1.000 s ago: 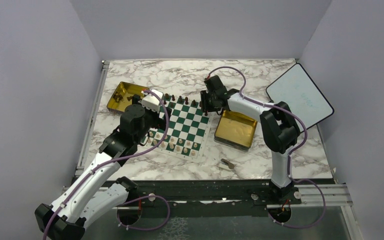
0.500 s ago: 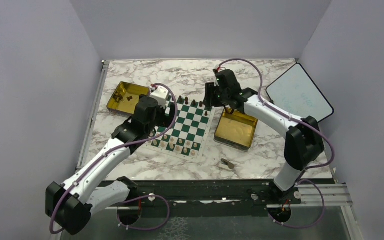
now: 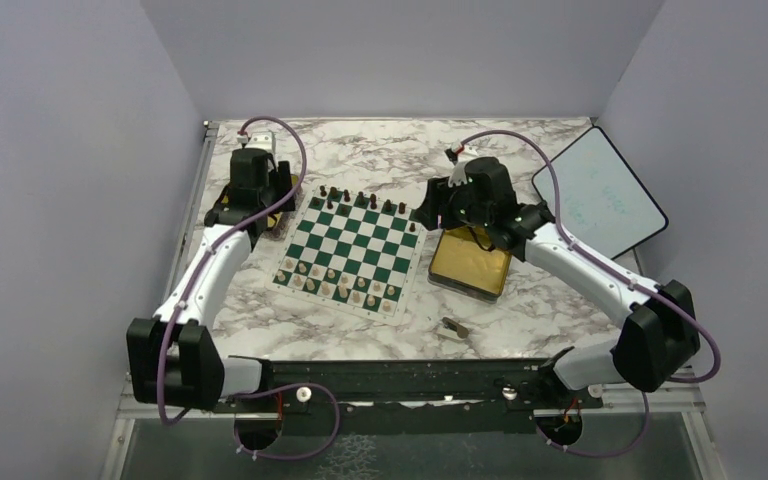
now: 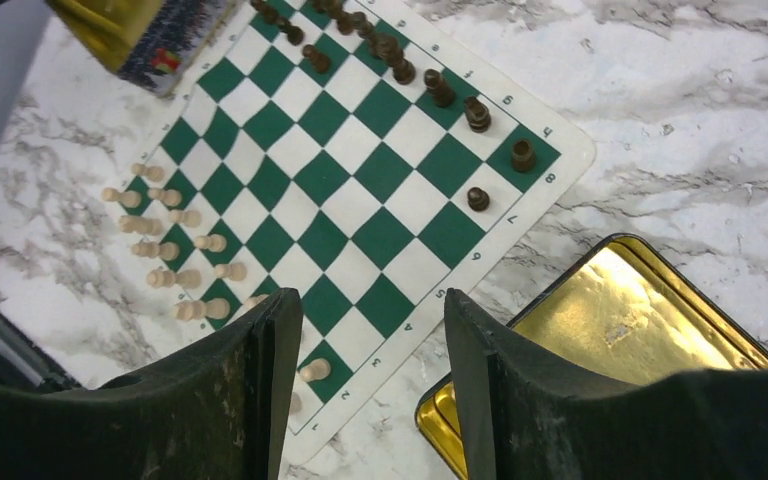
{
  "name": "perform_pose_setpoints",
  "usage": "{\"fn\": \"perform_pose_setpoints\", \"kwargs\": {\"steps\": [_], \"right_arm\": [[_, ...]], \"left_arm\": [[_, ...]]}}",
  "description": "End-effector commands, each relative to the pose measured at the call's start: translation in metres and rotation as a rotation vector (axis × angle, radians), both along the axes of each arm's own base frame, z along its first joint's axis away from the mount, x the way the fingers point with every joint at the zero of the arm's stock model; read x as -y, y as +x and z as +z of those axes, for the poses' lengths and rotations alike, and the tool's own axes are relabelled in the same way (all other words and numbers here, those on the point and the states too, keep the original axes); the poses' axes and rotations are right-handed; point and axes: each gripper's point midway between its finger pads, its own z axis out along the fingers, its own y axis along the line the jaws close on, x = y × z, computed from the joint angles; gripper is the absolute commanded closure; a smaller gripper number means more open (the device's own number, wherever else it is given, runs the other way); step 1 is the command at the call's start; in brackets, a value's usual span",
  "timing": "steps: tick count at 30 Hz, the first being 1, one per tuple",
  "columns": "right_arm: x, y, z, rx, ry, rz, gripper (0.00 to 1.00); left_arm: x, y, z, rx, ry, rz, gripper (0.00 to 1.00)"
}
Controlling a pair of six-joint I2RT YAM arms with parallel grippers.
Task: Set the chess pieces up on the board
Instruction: Pick up the chess piece from the storage box.
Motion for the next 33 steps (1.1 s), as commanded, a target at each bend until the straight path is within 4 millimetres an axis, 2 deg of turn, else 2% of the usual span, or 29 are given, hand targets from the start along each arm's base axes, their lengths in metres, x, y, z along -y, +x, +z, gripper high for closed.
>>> {"fn": "perform_pose_setpoints", "kwargs": {"steps": [1,4,6,9,12,15,26,33], "right_arm": [[-0.013,-0.013,0.036,0.109,0.097,0.102,0.41],[-0.013,-0.018,0.036,0.116,0.109,0.119,0.41],[-0.012,-0.018,0.035,0.116,0.104,0.119,0.41],[-0.011,-0.018,0.036,0.122,0.099,0.115,0.41],[-0.011,-0.018,0.038,0.13,0.101,0.117,0.41],[-0.011,-0.018,0.041,0.138,0.103,0.119,0.41],[-0.012,-0.016,0.036,0.132,0.09,0.123,0.41],[-0.013,-0.014,0.034,0.135,0.089,0.124,0.41]], "left_arm": [[-0.009,0.039,0.009,0.064,-0.046,-0.067,0.37],[-0.017,0.059,0.004,0.083,-0.035,-0.107,0.37],[-0.034,0.071,-0.002,0.072,-0.026,-0.089,0.38],[-0.057,0.087,-0.02,0.022,0.017,-0.088,0.38],[-0.077,0.097,-0.039,-0.044,0.014,-0.083,0.44],[-0.088,0.106,-0.049,-0.059,-0.014,-0.1,0.45],[-0.094,0.128,-0.086,-0.132,0.001,-0.19,0.45],[-0.085,0.134,-0.102,-0.168,-0.054,-0.228,0.45]]}}
